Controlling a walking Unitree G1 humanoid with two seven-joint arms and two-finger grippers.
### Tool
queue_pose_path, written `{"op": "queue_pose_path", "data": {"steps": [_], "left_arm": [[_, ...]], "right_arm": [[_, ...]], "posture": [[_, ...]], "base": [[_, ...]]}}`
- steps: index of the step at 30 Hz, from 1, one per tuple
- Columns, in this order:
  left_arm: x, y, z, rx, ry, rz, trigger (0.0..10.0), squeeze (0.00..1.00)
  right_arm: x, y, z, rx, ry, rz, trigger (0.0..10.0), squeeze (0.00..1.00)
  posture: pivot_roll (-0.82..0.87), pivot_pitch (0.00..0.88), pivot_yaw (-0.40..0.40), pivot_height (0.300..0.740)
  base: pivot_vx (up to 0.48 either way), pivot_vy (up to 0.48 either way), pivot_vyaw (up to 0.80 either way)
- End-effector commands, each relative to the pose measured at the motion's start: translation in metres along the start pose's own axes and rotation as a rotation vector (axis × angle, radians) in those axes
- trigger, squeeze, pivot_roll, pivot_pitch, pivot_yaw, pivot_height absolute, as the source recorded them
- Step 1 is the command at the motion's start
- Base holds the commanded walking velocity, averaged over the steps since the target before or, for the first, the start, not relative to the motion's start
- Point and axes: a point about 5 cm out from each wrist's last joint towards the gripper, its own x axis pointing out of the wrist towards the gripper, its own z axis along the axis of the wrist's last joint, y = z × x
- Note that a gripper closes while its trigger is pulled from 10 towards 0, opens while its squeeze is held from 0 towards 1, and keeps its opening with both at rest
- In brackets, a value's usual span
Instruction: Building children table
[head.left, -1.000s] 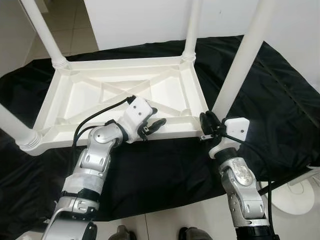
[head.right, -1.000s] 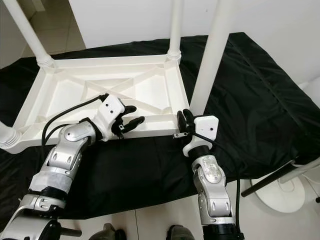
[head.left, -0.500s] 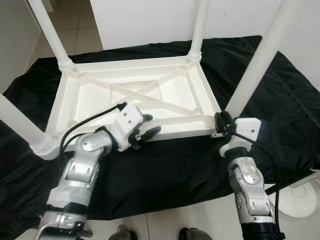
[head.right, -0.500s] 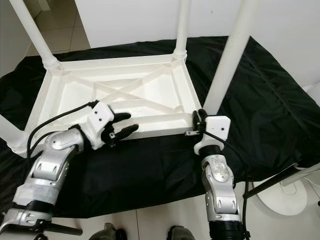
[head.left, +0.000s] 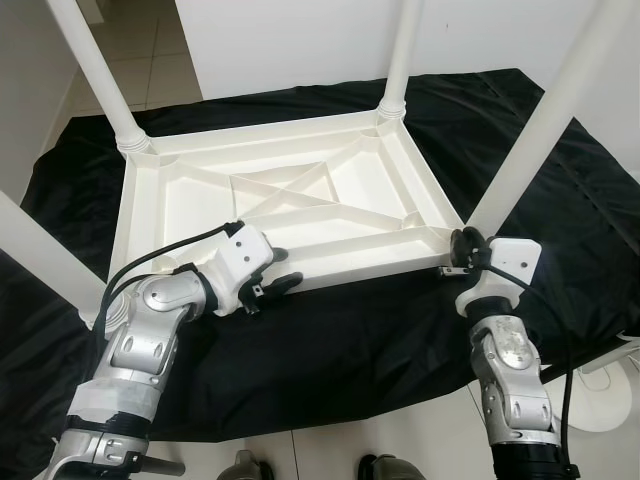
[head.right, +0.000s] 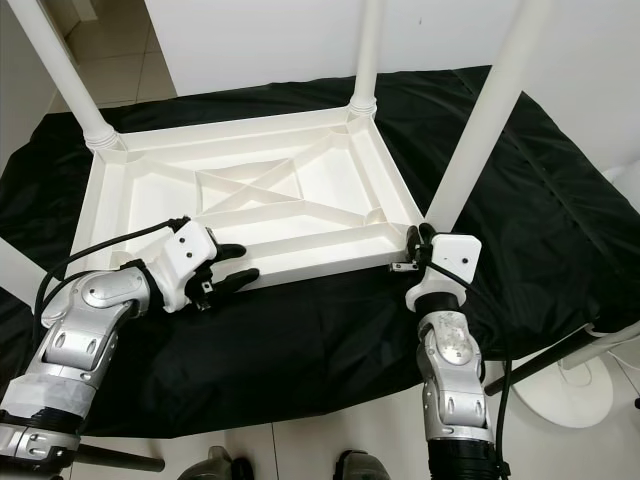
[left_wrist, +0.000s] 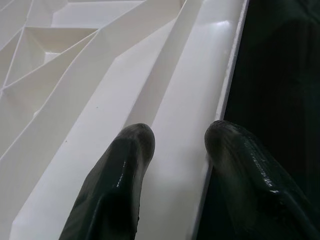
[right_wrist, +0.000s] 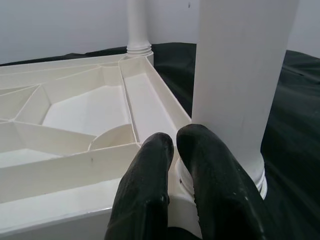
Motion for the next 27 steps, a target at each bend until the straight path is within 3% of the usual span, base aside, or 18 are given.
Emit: {"op": "queue_pose_path", "data": {"steps": [1,16,25,27], "left_arm": [[0.000,0.001,-0.003,0.016,0.022,0.021,10.0,0.00],[-0.005,-0.014,-0.007,0.034,0.051,-0.110,10.0,0.00],[0.002,-0.006,-0.018,0.031,0.157,-0.016,10.0,0.00],[0.003,-0.003,-0.024,-0.008,0.200,0.010,10.0,0.00]], "right_arm": [[-0.002,0.000,-0.005,0.004,0.021,-0.005,10.0,0.00],[0.000,0.007,-0.006,0.008,0.020,0.017,10.0,0.00],[0.000,0.013,-0.005,0.013,0.016,0.040,10.0,0.00],[0.000,0.015,-0.005,0.014,0.015,0.046,10.0,0.00]], "posture": [[-0.11,0.091,0.067,0.740],[-0.11,0.086,0.060,0.740],[-0.12,0.085,0.057,0.740],[-0.12,0.085,0.058,0.740]], "base": [[0.000,0.000,0.00],[0.000,0.000,0.00],[0.000,0.000,0.00],[0.000,0.000,0.00]]}}
